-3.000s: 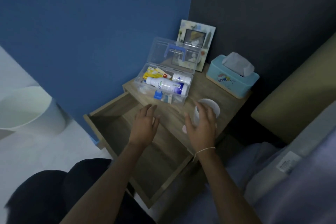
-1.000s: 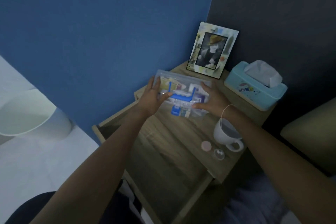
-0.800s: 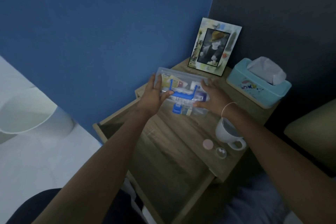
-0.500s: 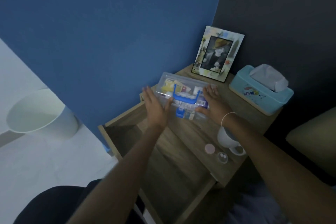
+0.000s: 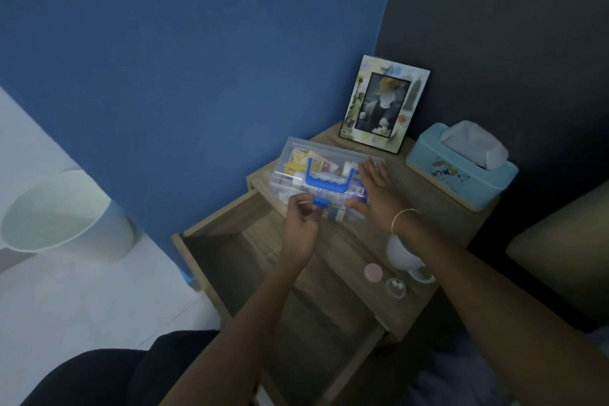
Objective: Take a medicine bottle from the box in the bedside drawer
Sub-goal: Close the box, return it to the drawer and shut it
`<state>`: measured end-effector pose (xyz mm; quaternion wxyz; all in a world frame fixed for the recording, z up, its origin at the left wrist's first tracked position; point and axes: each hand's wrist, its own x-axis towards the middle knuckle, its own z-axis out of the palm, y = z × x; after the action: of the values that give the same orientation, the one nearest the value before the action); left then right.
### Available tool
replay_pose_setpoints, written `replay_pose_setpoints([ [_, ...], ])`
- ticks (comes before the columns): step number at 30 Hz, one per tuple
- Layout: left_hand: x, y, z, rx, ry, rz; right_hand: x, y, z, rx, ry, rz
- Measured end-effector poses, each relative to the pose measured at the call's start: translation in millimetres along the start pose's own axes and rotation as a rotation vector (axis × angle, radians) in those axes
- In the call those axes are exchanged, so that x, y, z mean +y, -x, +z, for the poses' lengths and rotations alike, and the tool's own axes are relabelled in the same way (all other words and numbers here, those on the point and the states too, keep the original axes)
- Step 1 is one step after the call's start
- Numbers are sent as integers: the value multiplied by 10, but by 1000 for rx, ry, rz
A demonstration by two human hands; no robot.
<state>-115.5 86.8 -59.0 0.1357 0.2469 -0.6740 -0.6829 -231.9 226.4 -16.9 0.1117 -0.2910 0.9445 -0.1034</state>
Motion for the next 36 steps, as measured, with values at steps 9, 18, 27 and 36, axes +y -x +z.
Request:
replay_pose_setpoints([
  [9, 97, -156, -56, 150, -459, 336, -30, 1, 96, 48, 168, 1],
  [18, -22, -418, -261, 46, -1106, 948, -7, -9, 79, 62, 135, -12],
  [27, -23, -494, -347, 20, -1334, 1023, -127, -54, 58, 106, -22, 21],
  [36, 76, -549, -382, 40, -1113, 974, -143, -53, 126, 213, -93, 4],
])
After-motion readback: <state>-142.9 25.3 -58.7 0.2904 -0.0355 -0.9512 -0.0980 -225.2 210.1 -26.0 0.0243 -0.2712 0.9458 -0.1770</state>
